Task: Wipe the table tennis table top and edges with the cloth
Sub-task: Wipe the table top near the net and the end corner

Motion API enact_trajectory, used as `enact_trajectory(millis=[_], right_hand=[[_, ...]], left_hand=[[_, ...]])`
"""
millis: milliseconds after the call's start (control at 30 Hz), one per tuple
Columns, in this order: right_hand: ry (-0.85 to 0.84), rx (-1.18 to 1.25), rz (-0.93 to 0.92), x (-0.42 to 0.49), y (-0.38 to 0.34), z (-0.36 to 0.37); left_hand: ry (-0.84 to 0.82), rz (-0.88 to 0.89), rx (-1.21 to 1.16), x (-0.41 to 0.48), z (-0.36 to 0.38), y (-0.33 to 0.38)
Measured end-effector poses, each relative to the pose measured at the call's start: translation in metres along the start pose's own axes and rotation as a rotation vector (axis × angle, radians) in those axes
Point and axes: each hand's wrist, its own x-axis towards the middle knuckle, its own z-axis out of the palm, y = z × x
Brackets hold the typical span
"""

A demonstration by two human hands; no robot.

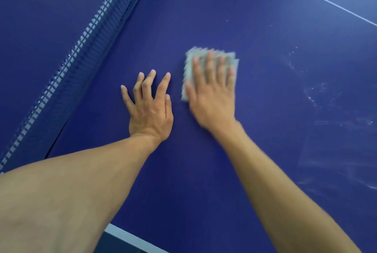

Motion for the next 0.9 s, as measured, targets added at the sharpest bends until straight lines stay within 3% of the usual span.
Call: enact_trajectory(millis=[100, 200, 400, 500, 567, 667, 800, 900], right_hand=[[-0.034, -0.034, -0.265, -0.082, -0.003, 0.015], [-0.088, -0.063, -0.240, -0.123, 0.036, 0.013], [-0.054, -0.060, 0.156, -0.009, 0.096, -0.018], [-0.001, 0.040, 0.442, 0.080, 0.093, -0.030], [0.013, 0.081, 0.508, 0.123, 0.070, -0.034], [-0.019, 0.053, 0.236, 0.132, 0.020, -0.028], [-0.056, -0.082, -0.211, 0.062, 0.000, -0.011], [-0.053, -0.100, -0.215, 0.042, 0.045, -0.016]], left_hand=[[-0.006, -0.016, -0.021, 0.001, -0.001, 0.000], [-0.012, -0.009, -0.009, 0.001, -0.002, -0.001], [-0.049, -0.002, 0.017, 0.002, -0.006, 0.001], [-0.057, -0.003, 0.029, 0.000, -0.007, 0.001], [-0.066, -0.010, 0.028, 0.000, -0.007, 0.002], [-0.068, -0.017, 0.028, 0.000, -0.007, 0.003], [-0.049, -0.013, 0.009, 0.001, -0.007, 0.003], [-0.047, -0.011, 0.007, 0.002, -0.007, 0.003]])
